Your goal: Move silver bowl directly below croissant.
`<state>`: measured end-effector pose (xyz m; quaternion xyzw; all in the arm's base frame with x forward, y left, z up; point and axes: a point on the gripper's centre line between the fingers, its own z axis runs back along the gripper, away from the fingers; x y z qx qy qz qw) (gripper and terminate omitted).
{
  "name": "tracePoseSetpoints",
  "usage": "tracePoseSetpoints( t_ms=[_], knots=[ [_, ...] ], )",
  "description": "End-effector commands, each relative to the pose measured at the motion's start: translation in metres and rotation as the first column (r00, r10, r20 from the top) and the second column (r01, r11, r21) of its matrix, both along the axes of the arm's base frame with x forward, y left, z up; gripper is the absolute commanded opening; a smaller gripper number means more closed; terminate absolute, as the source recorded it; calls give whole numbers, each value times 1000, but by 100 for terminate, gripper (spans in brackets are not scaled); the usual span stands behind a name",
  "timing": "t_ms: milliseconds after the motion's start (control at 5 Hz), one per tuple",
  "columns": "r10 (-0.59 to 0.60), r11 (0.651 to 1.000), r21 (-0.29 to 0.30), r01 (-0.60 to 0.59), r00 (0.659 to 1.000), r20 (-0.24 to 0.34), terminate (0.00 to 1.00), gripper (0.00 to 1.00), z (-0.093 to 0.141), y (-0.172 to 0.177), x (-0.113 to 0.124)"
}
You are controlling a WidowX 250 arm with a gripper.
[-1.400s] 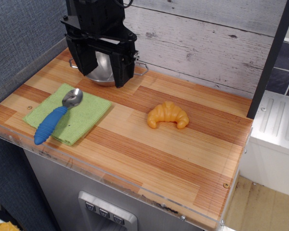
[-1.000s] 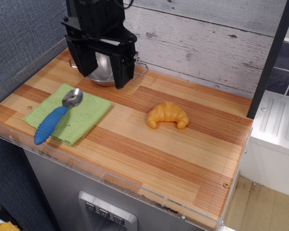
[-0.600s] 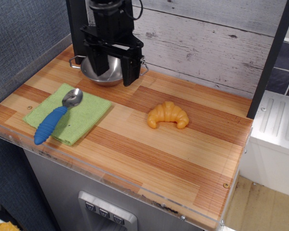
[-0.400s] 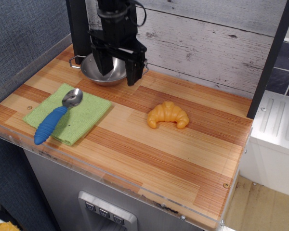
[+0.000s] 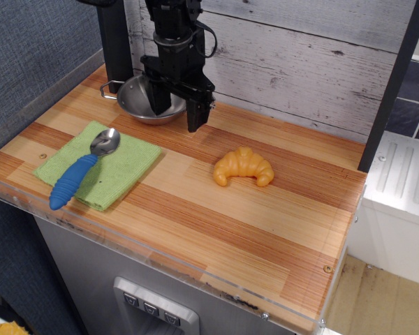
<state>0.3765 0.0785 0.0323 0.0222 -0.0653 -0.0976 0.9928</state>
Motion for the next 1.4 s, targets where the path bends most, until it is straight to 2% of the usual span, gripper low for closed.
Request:
tracePoseSetpoints(
  t_ms=[0,600,800,1000,1200],
  knots=[
    [-27,999,43,27,1000,3,0,0,7,9,7],
    [-44,999,16,44,999,-5,0,0,19,13,3],
    [-35,998,-54,37,999,28,0,0,38,18,-2],
    [-26,997,-74,36,992,127,0,0,83,21,-9],
    [-28,993,-109,52,979,204,0,0,130,-3,-29]
  ],
)
